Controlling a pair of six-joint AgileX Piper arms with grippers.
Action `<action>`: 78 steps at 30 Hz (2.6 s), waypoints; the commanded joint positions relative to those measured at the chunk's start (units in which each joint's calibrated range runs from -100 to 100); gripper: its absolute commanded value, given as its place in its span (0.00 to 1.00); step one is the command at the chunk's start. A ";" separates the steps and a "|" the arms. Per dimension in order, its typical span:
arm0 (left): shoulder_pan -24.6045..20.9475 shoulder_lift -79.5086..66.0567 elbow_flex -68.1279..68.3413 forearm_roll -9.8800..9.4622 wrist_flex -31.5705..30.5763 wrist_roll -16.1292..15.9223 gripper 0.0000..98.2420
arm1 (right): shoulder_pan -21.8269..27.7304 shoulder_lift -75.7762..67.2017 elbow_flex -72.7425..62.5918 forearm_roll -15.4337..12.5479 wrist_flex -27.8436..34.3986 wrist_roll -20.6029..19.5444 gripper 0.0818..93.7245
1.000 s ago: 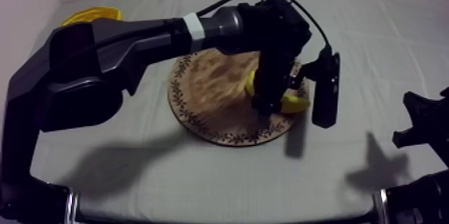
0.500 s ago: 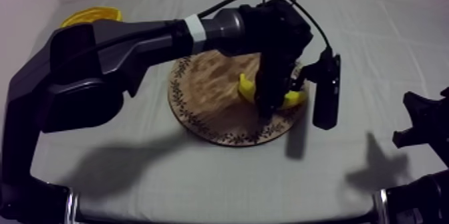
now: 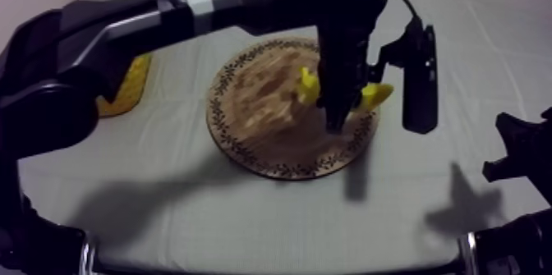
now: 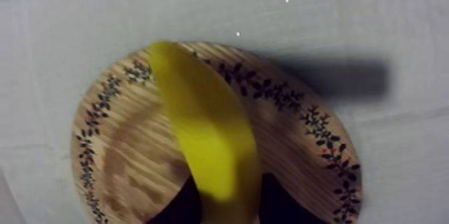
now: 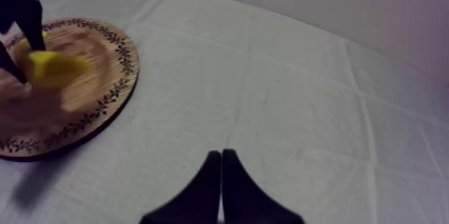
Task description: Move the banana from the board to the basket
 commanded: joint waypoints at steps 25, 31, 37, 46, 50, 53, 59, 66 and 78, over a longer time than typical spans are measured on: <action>-1.01 -11.42 3.09 0.27 0.56 13.15 0.18 | 0.01 0.00 0.01 0.00 -0.01 -0.02 0.00; -2.70 -12.86 3.21 0.40 0.48 17.68 0.18 | 0.01 0.00 0.01 0.00 -0.01 -0.02 0.00; -5.52 -15.27 5.11 0.48 0.47 21.04 0.17 | 0.01 0.00 0.01 0.00 -0.01 -0.02 0.00; -10.62 -19.43 9.92 0.98 0.45 23.62 0.17 | 0.01 0.00 0.01 0.00 -0.01 -0.02 0.00; -13.15 -21.43 12.58 1.33 0.40 24.92 0.18 | 0.01 0.00 0.01 0.00 -0.01 -0.02 0.00; -15.00 -22.86 14.41 1.67 0.39 26.03 0.18 | 0.01 0.00 0.01 0.00 -0.01 -0.02 0.00; -18.10 -25.33 17.87 1.98 0.39 28.40 0.18 | 0.01 0.00 0.01 0.00 -0.01 -0.02 0.00; -22.05 -28.16 22.00 2.02 0.17 30.74 0.18 | 0.01 0.00 0.01 0.00 -0.01 -0.02 0.00; -30.65 -32.50 28.72 2.20 0.27 31.93 0.17 | 0.01 0.00 0.01 0.00 -0.01 -0.02 0.00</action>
